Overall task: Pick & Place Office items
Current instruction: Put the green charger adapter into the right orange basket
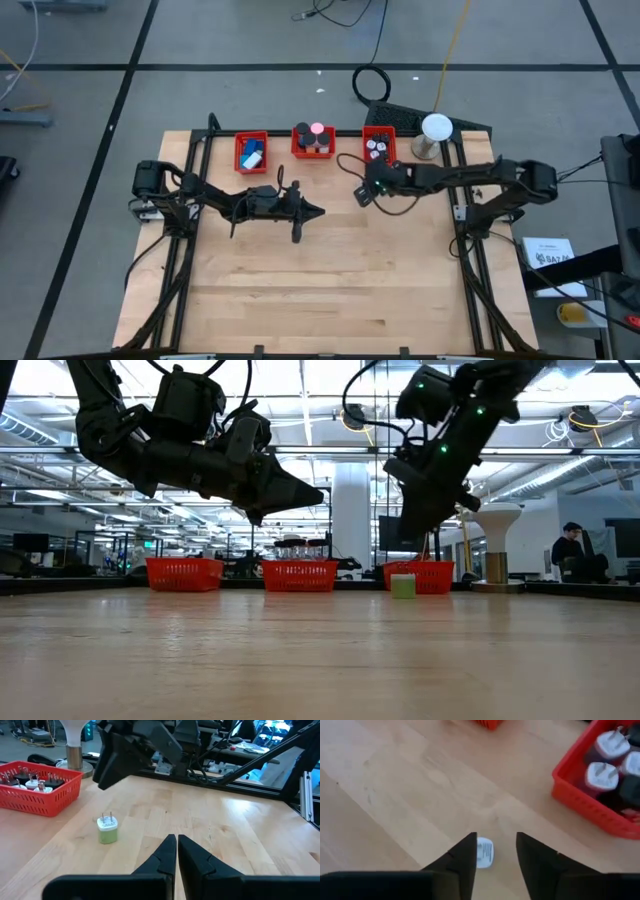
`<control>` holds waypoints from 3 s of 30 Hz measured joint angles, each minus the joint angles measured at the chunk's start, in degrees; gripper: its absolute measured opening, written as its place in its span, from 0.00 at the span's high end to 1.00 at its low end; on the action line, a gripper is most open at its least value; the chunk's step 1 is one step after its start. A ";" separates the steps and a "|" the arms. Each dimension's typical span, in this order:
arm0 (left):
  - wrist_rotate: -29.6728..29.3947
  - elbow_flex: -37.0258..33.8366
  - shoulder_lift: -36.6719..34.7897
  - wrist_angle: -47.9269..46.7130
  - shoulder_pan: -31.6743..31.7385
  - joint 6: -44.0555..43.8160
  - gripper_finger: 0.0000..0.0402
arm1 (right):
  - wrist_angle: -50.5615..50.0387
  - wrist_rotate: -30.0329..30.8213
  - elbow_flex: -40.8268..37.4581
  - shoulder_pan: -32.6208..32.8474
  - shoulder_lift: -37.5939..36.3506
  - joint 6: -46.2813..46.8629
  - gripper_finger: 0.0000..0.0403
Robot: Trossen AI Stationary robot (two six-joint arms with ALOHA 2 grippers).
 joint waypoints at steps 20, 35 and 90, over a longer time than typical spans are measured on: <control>0.01 0.00 0.00 0.02 0.00 0.00 0.96 | -17.83 -7.48 14.67 -2.53 10.11 3.35 0.56; 0.01 0.00 0.00 0.00 -0.01 0.00 0.96 | -17.48 -7.54 14.69 -2.89 10.64 3.46 0.35; 0.01 0.00 0.00 -0.02 -0.02 0.00 0.96 | -2.14 -10.27 5.88 -3.19 12.87 -0.97 0.68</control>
